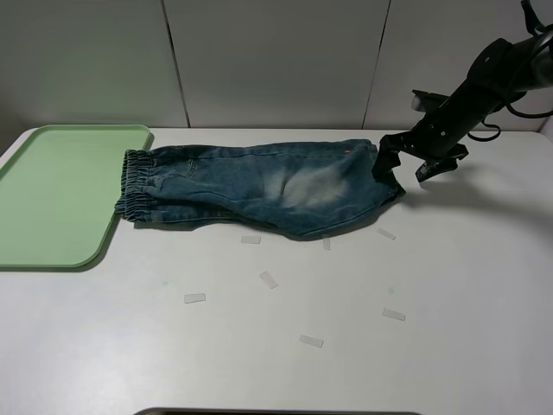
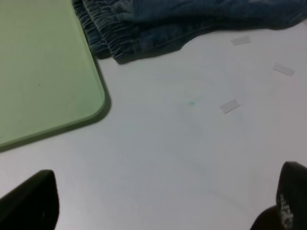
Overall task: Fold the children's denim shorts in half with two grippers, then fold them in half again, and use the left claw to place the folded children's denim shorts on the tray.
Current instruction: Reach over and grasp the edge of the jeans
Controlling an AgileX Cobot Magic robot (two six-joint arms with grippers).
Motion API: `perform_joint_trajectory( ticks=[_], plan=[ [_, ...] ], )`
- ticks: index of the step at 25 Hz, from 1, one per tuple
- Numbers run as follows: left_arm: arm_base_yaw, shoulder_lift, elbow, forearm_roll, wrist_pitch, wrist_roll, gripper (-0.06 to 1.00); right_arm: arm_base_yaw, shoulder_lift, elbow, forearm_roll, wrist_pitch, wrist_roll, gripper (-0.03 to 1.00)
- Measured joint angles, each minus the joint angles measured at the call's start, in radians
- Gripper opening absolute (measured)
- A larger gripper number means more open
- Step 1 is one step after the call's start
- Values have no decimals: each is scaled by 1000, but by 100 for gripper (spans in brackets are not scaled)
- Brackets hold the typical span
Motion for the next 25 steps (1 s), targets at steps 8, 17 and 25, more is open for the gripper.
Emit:
perform_joint_trajectory(
  ticks=[8,17,25],
  plan=[
    [0,0,0,0,0,0,90,-2,49,-42,49,32,0,69],
    [0,0,0,-1,1,0,90,25,56,-45,163,87,0,66],
    [0,0,0,-1,1,0,90,53,66,-45,163,126,7,8]
  ],
)
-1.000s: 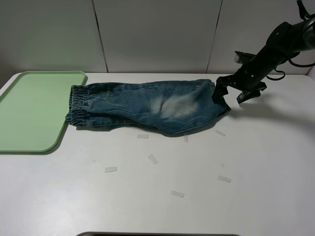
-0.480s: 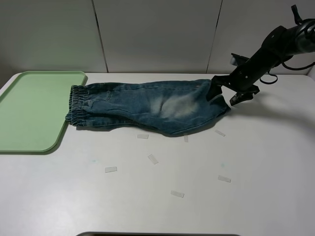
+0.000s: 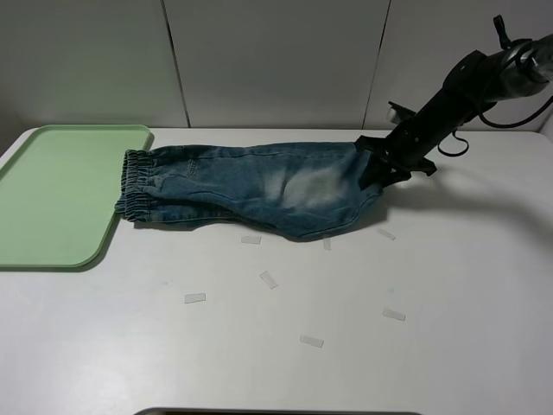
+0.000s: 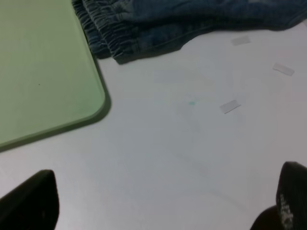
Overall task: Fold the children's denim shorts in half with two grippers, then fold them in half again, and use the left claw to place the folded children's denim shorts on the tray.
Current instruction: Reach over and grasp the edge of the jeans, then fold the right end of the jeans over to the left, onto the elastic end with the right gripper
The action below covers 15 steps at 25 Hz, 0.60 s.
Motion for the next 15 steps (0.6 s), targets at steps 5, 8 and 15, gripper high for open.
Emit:
perform_joint_trajectory(
  ticks=[5,8,15],
  plan=[
    [0,0,0,0,0,0,90,13,0,0,-70,27,29,-1],
    [0,0,0,0,0,0,90,18,-7,0,-177,49,90,-1],
    [0,0,0,0,0,0,90,6,-49,-1,-558,146,350,-1]
  ],
)
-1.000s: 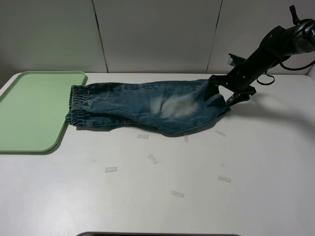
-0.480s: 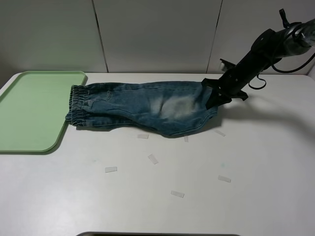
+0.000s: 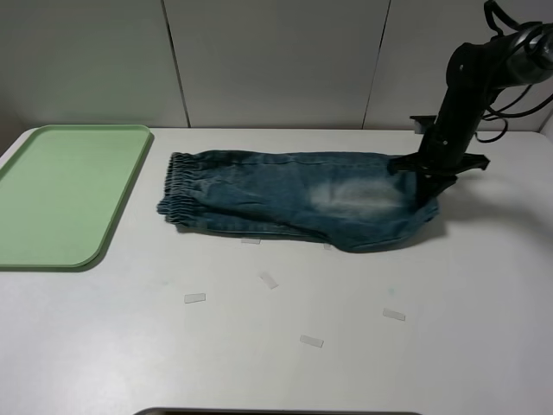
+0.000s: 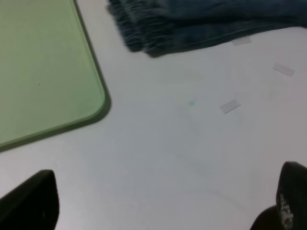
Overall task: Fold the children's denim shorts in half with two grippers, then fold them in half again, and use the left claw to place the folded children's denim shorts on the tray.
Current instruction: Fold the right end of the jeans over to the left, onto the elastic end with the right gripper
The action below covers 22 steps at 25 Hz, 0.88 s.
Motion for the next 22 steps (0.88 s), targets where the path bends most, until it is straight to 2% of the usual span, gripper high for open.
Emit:
perform_joint_trajectory(
  ticks=[2,3,4,6,8,10,16,22],
  plan=[
    [0,0,0,0,0,0,90,-16,-16,0,-161,48,102,-1],
    [0,0,0,0,0,0,90,-34,-34,0,-325,99,220,-1],
    [0,0,0,0,0,0,90,-45,-44,0,-408,119,270,-1],
    [0,0,0,0,0,0,90,-60,-68,0,-540,158,345,-1],
    [0,0,0,0,0,0,90,-64,-96,0,-589,173,391,-1],
    [0,0,0,0,0,0,90,-46,-125,0,-569,179,409,-1],
    [0,0,0,0,0,0,90,63,-155,0,-344,179,412,-1],
    [0,0,0,0,0,0,90,169,-156,0,-192,132,416,-1]
  ],
)
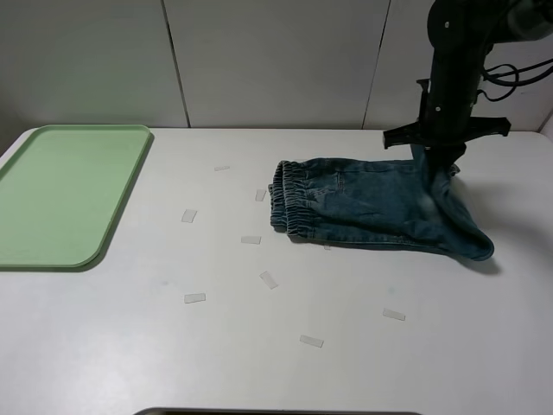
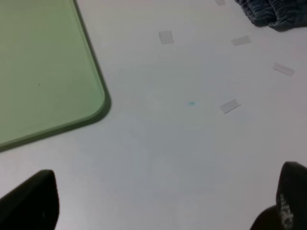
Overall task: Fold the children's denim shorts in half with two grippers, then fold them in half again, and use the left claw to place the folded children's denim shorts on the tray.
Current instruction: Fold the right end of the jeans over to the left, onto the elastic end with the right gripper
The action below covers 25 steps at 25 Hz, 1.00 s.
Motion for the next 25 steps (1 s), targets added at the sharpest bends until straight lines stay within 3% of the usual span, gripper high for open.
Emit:
perform_joint_trajectory(
  ticks=[9,18,25],
  plan=[
    [0,0,0,67,-1,0,90,115,6,0,225,-92,4,-1],
    [0,0,0,102,-5,0,90,196,17,0,350,-189,-64,-1],
    [0,0,0,132,-5,0,90,232,18,0,429,-211,-91,-1]
  ],
)
